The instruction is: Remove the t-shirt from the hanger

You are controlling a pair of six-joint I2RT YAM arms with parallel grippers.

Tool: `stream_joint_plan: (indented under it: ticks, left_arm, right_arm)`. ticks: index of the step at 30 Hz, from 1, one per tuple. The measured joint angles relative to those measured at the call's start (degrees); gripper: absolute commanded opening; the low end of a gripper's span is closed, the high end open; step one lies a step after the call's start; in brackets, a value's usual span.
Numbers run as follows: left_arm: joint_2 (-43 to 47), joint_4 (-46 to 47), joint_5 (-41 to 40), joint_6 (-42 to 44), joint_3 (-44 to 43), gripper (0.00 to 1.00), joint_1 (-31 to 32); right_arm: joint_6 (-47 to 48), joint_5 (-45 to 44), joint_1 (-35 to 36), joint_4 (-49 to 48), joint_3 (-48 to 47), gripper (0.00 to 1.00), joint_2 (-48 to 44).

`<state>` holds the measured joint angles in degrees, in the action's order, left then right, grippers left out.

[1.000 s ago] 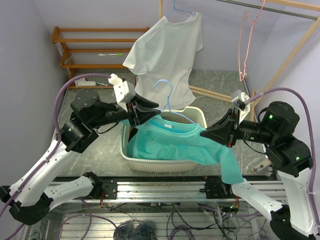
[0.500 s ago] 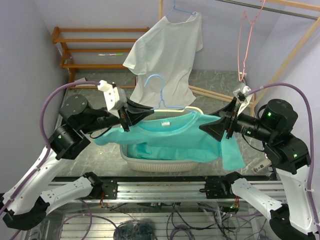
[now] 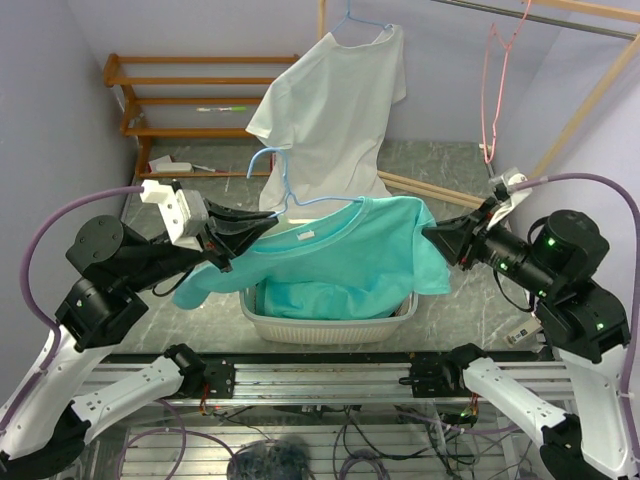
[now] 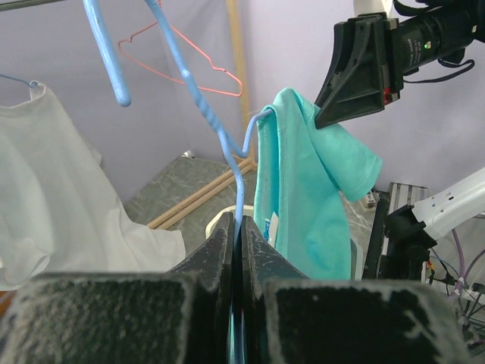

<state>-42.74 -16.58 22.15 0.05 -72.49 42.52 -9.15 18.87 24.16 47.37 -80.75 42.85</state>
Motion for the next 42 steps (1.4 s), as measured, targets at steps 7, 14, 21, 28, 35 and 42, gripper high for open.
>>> stream_joint_plan:
  ticks: [7,14,21,28,35,42]
  left_arm:
    - [0.48,-0.74,-0.13,-0.04,0.11,0.07,0.0]
    - [1.81,-1.62,-0.5,-0.07,1.03,0.07,0.0]
    - [3.1,-2.45,-1.62,-0.07,1.99,0.07,0.0]
    - [4.46,-3.19,-2.43,-0.09,2.6,0.07,0.02]
    - [6.19,-5.38,-4.09,-0.07,2.86,0.07,0.02]
    - [9.18,-6.03,-6.78,-0.09,4.5,0.07,0.02]
  right_arm:
    - [0.02,-3.26,0.0,-0.33,1.57,0.0,2.19]
    - [-1.97,-15.63,0.11,0.42,0.72,0.0,4.5]
    - [-5.99,-36.09,0.28,2.58,-0.87,0.0,5.25]
    - [-8.04,-43.08,0.44,4.13,-0.02,0.0,5.51]
    - [-9.16,-44.87,0.7,4.42,2.84,0.0,6.91]
    - [-9.73,-45.03,0.7,4.48,3.52,0.0,7.56]
